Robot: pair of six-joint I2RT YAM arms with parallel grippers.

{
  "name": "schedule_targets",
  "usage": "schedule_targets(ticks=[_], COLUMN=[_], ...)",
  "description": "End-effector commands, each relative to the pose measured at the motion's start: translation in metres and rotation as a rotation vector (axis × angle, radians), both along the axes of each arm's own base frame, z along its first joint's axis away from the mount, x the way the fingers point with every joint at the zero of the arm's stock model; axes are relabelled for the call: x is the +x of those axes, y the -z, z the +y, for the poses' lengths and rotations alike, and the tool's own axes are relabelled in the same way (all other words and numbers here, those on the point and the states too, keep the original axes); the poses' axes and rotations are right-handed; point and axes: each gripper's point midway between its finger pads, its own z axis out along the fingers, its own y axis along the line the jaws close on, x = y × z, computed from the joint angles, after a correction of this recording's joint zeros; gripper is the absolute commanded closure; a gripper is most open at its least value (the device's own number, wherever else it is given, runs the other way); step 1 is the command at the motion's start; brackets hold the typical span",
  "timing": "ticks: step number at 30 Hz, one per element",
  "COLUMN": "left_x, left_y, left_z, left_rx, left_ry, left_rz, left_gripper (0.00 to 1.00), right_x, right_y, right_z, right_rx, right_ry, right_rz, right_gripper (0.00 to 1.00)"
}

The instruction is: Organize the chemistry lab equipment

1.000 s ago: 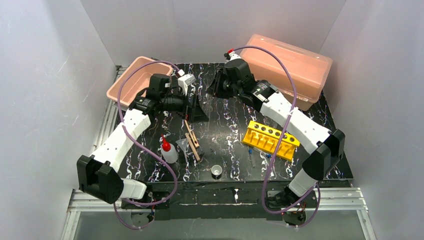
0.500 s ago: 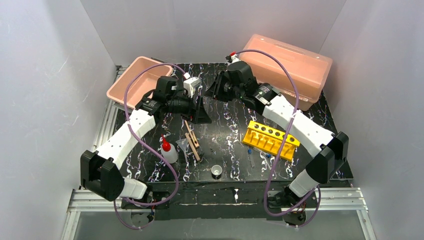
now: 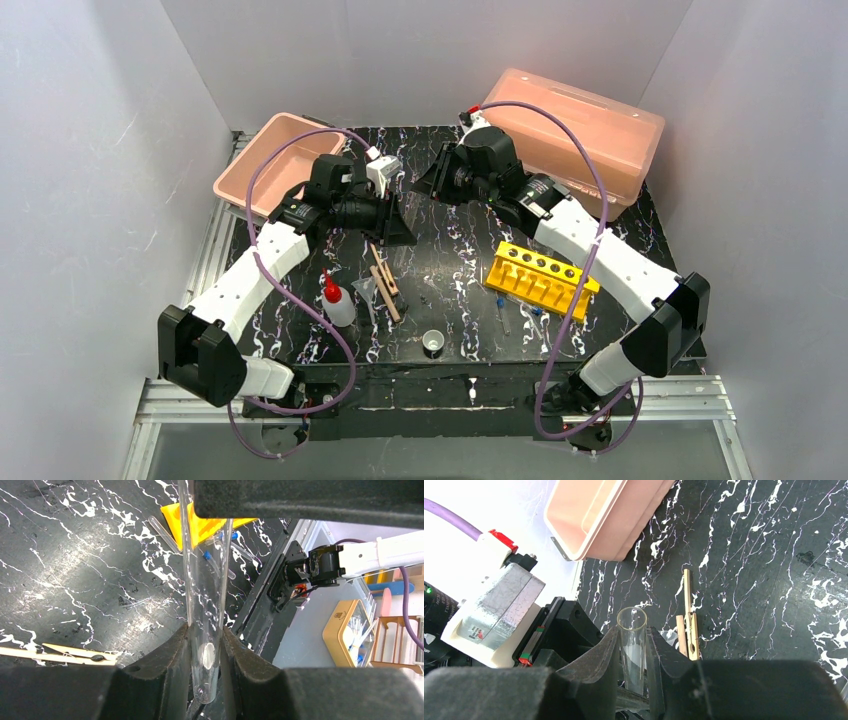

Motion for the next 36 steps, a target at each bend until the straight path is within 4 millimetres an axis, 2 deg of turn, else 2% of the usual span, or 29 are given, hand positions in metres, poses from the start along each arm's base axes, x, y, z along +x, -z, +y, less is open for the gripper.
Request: schedule_targets(ticks=[1, 3, 4, 8, 16, 25, 31, 34, 36], left_x=[-0.007, -0.007, -0.008, -0.008, -0.01, -0.012, -0.015, -0.015, -0.014], left_y=[-0.01, -0.011, -0.012, -0.017, -0.026, -0.03, -0.036, -0.037, -0.038], left_z=[0.0, 0.0, -0.001, -0.002, -0.004, -0.004, -0.004, -0.003, -0.002], left_rx=[-0.023, -0.026, -0.029, -0.043, -0.063, -0.069, -0.075, -0.075, -0.066], left_ry=[0.017, 0.014, 0.013, 0.013, 0.028, 0.038, 0.046, 0.047, 0.035], left_rz=[-0.02, -0.014, -0.013, -0.012, -0.021, -0.031, -0.037, -0.035, -0.041], left_gripper=[0.79, 0.79, 0.8, 0.82, 0.84, 0.85, 0.84, 0.75, 0.61], right_x=[-0.005, -0.006, -0.007, -0.01, -0.009, -0.012, -0.012, -0.014, -0.015], right_y=[-0.032, -0.029, -0.027, -0.023, -0.017, -0.01, -0.01, -0.017, -0.024], right_z=[0.002, 0.003, 0.003, 0.005, 0.011, 0.024, 0.026, 0.023, 0.019], right_rx=[0.068, 0.062, 0.059, 0.057, 0.044, 0.046, 0.045, 0.045, 0.039], right_ry=[-0.026, -0.029, -0.032, -0.037, -0.047, -0.065, -0.071, -0.078, -0.077], right_rz=[-0.081, -0.078, -0.076, -0.073, -0.059, -0.044, -0.052, -0.08, -0.103], right_gripper=[0.77, 0.59, 0.55, 0.51, 0.52, 0.61, 0.78, 0.89, 0.95])
